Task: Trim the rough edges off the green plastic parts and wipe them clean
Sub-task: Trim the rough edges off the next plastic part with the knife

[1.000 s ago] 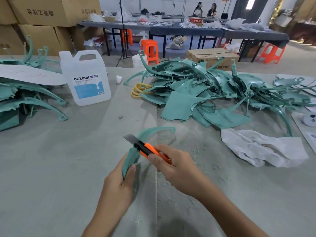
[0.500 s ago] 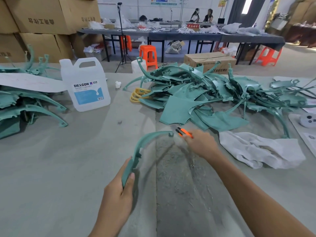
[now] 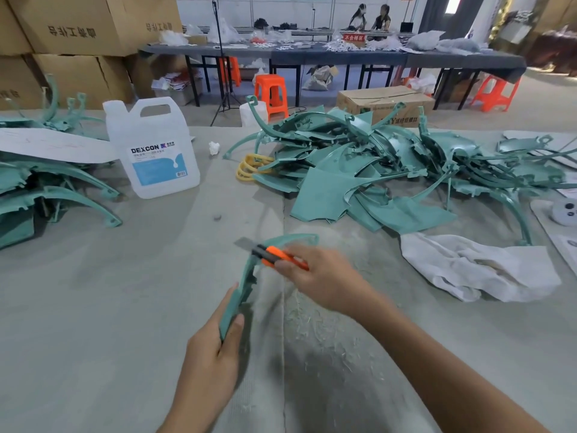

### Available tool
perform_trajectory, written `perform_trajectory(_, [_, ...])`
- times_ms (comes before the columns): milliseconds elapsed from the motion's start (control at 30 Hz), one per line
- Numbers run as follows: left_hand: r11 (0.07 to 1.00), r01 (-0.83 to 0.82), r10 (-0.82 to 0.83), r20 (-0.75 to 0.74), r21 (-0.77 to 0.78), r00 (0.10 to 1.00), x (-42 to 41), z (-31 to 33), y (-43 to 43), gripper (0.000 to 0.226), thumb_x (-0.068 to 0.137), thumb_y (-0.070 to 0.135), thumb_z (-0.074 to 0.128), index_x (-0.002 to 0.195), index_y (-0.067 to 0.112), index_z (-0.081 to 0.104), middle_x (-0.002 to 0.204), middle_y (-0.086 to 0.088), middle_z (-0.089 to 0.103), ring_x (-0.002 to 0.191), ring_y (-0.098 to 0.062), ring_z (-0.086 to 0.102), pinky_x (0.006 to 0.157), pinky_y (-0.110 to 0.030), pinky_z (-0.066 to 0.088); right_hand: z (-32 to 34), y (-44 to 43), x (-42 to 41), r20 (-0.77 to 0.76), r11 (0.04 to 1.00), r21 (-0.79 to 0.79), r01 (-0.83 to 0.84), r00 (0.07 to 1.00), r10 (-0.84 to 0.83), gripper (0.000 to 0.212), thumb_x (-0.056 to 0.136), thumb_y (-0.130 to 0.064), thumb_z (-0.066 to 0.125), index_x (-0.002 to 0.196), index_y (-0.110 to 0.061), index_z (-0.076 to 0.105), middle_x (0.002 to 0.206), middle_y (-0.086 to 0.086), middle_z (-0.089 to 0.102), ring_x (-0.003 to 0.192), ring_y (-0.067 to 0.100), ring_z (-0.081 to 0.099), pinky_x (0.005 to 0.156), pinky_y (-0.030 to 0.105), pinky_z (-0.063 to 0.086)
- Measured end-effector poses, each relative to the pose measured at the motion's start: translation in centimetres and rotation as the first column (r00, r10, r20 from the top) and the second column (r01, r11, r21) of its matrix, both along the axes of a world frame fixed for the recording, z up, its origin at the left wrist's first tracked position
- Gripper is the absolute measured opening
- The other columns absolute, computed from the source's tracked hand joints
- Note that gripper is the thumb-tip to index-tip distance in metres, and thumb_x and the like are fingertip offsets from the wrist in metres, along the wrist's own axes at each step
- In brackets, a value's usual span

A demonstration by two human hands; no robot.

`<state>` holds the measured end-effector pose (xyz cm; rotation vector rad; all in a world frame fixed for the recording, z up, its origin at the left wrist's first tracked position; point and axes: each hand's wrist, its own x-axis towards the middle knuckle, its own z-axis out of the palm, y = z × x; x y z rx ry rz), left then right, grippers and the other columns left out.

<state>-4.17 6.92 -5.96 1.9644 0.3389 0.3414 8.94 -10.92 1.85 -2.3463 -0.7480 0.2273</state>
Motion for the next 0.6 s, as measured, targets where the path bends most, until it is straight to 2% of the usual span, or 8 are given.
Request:
perform_trajectory(100, [0.999,0.035,-0.035,-0.005,0.024,0.999,-0.3,0.4,-0.6,0.041,0.1,0.037,0.051,0.139,0.045,0.055,0.128,-0.007,0.063,0.121,-0.02,0.057,0.102,-0.043,0.048,-1.9,-1.3,5.1,0.077,0.954,-0.225,0.199,0.98,-0.186,0.03,0.105,-0.048,0.044,0.087,-0.028,0.058,0.07,-0.007,0.06,0.058,0.009,0.056,0.047,0.021,0.036])
perform_trajectory(167, [0.999,0.039,-0.039,-0.009,0.022,0.999,-0.6,0.4,-0.7,0.043,0.097,0.044,0.048,0.139,0.048,0.054,0.127,-0.01,0.059,0.119,-0.023,0.055,0.102,-0.043,0.047,-3.2,-3.5,7.9,0.136,0.86,-0.387,0.333,0.943,-0.304,0.031,0.105,-0.045,0.044,0.092,-0.021,0.059,0.082,0.001,0.064,0.074,0.022,0.061,0.057,0.026,0.039])
perform_trajectory(233, [1.0,0.024,-0.024,-0.014,0.016,1.0,-1.0,0.5,-0.6,0.049,0.09,0.053,0.046,0.139,0.048,0.054,0.126,-0.013,0.061,0.119,-0.026,0.057,0.101,-0.041,0.048,-4.2,-5.7,9.5,0.18,0.784,-0.44,0.439,0.898,-0.402,0.03,0.103,-0.043,0.045,0.099,-0.016,0.059,0.1,0.012,0.068,0.09,0.032,0.061,0.07,0.034,0.041])
perform_trajectory(300, [1.0,0.017,-0.017,-0.013,0.001,1.0,-1.1,0.9,-0.7,0.051,0.087,0.057,0.045,0.138,0.053,0.051,0.13,-0.004,0.06,0.123,-0.016,0.057,0.103,-0.028,0.047,-4.0,-6.3,9.9,0.199,0.775,-0.404,0.485,0.874,-0.443,0.029,0.102,-0.043,0.045,0.095,-0.017,0.055,0.102,0.015,0.067,0.094,0.036,0.062,0.074,0.038,0.043])
perform_trajectory(367, [1.0,0.018,-0.018,0.002,0.023,1.0,-1.1,1.1,-0.9,0.049,0.088,0.057,0.045,0.136,0.059,0.049,0.132,0.028,0.059,0.124,0.01,0.051,0.097,-0.003,0.039,-3.1,-5.7,9.1,0.188,0.824,-0.339,0.455,0.891,-0.414,0.031,0.103,-0.046,0.043,0.09,-0.019,0.05,0.093,0.009,0.066,0.087,0.033,0.062,0.07,0.037,0.044])
perform_trajectory(433, [0.995,0.021,-0.022,0.008,0.094,1.0,-1.0,1.4,-0.8,0.044,0.093,0.049,0.049,0.135,0.062,0.047,0.13,0.045,0.051,0.122,0.025,0.043,0.091,0.005,0.032,-1.8,-4.8,7.4,0.162,0.891,-0.246,0.381,0.923,-0.35,0.029,0.104,-0.049,0.042,0.095,-0.023,0.053,0.083,0.0,0.063,0.078,0.025,0.062,0.065,0.035,0.045])
perform_trajectory(500, [0.963,0.025,-0.032,0.023,0.268,0.999,-1.0,1.7,-0.1,0.048,0.102,0.029,0.051,0.141,0.057,0.044,0.141,0.04,0.044,0.129,0.024,0.035,0.101,0.001,0.029,-0.5,-4.1,4.6,0.107,0.951,-0.106,0.292,0.954,-0.281,0.021,0.103,-0.051,0.046,0.107,-0.033,0.057,0.077,-0.005,0.065,0.068,0.017,0.062,0.059,0.032,0.047])
perform_trajectory(600, [0.824,-0.003,-0.032,0.051,0.566,0.998,-0.9,2.0,1.0,0.058,0.093,0.02,0.051,0.147,0.038,0.046,0.154,0.014,0.043,0.143,-0.009,0.038,0.116,-0.033,0.035,1.2,-3.7,0.1,0.093,0.993,0.01,0.119,0.988,-0.12,0.016,0.102,-0.05,0.052,0.115,-0.043,0.057,0.069,-0.006,0.066,0.053,0.007,0.059,0.049,0.023,0.045])
